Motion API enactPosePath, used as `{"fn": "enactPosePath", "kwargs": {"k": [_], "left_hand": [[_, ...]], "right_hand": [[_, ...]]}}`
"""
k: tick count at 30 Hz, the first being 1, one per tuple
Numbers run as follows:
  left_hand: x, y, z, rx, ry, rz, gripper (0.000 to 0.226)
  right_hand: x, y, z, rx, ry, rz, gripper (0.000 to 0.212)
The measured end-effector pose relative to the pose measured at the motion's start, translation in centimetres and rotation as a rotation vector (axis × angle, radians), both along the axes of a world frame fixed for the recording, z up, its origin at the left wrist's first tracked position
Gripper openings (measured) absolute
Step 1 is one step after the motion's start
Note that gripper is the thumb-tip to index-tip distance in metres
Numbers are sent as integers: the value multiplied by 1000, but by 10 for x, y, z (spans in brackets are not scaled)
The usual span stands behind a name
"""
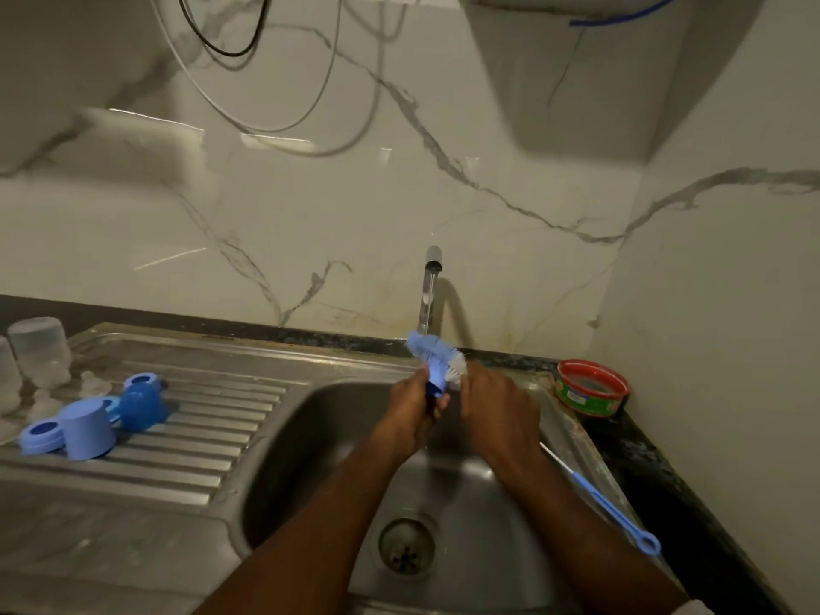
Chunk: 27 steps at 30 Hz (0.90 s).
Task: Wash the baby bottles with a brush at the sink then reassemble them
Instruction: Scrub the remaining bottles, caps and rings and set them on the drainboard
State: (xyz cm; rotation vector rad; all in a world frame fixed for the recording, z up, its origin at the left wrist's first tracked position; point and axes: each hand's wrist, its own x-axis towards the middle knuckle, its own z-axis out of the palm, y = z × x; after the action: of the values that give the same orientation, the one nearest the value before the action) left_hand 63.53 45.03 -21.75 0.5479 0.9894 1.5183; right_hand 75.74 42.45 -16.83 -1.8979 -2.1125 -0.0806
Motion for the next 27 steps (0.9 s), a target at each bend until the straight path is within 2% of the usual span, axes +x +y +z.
{"fn": "enactPosePath", "kwargs": {"k": [2,4,6,8,12,18,24,27], "left_hand": [[-2,4,-1,-19,62,2,30],[-8,11,-4,-21,207,20,34],[-15,17,-11,10,316,39,32],[-17,20,-14,45,307,-2,21],[-11,29,-18,54,393,-39,25],[-22,27,-8,47,296,136,14],[-5,22,-14,76,287,-62,26],[-6,22,-10,98,271,-12,24]], "right_hand": [[5,0,0,155,-1,4,26],[12,-1,-5,233,43,28,27],[14,0,-12,223,84,46,29],[13,3,-16,197,102,44,30],[7,10,-13,211,171,48,31],[4,-1,-17,256,126,84,31],[3,-5,0,217,115,20,33],[4,-5,3,259,115,8,34]]}}
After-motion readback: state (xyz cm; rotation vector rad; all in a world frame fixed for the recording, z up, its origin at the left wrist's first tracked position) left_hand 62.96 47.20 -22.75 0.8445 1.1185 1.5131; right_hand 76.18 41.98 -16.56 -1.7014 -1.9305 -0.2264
